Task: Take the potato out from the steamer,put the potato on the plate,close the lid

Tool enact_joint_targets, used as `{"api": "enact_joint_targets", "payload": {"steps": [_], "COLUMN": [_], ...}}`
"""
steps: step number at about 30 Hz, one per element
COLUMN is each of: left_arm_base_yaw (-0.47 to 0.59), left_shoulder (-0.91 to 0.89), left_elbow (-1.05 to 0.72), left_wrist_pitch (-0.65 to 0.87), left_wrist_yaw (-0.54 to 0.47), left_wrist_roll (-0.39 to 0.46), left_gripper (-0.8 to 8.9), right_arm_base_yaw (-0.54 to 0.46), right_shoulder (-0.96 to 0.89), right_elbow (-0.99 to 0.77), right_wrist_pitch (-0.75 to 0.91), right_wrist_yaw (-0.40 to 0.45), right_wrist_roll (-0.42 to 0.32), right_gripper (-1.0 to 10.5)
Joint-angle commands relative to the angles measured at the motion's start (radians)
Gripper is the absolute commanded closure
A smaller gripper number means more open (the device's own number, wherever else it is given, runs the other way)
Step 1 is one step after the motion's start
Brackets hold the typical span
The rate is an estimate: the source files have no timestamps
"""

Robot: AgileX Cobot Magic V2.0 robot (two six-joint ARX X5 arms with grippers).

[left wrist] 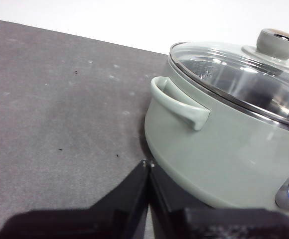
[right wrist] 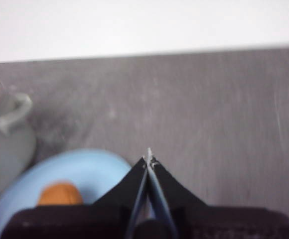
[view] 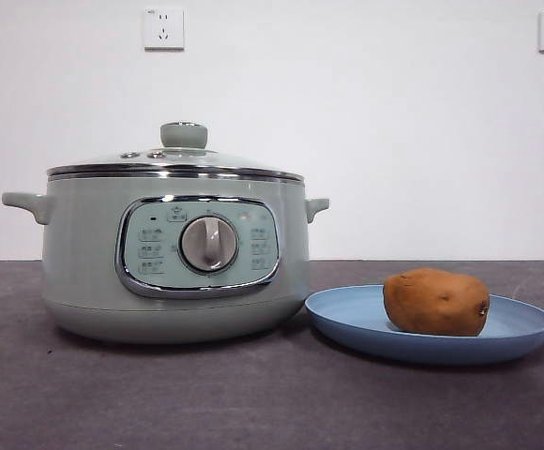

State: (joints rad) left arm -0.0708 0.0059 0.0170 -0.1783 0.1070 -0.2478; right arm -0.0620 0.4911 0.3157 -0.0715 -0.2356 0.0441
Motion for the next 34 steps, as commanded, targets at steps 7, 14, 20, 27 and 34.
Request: {"api": "enact_joint_targets", "payload": {"steps": [7, 14, 20, 27, 34], "left_arm_base_yaw": [0.003, 0.003, 0.003, 0.003, 0.003], "left_shoulder": [-0.003, -0.003, -0.003, -0.003, -0.003], "left_elbow": [-0.013, -0.013, -0.013, -0.013, -0.013], "left_wrist_pitch": [0.002, 0.002, 0.002, 0.002, 0.002], "left_wrist_yaw": [-0.002, -0.002, -0.002, -0.002, -0.002], "left_wrist_roll": [-0.003, -0.003, -0.003, -0.003, -0.003], "left_gripper": [8.17, 8.17, 8.17, 8.17, 8.17], "right_arm_base_yaw": [-0.016, -0.016, -0.015, -0.015, -0.015], "right_shoulder": [-0.277, -0.435, -0.49, -0.478, -0.467], "right_elbow": [-0.303, -0.311, -0.311, -0.311, -0.311], "right_wrist_pitch": [0.051, -0.074, -0.098, -0.093, -0.093], "right_wrist_yaw": [0.001, 0.008, 0.033, 0.033, 0.033], "right_wrist_roll": [0.148, 0.149, 0.15, 0.15, 0.149], "right_gripper": [9.5, 9.5, 9.5, 9.5, 9.5]}}
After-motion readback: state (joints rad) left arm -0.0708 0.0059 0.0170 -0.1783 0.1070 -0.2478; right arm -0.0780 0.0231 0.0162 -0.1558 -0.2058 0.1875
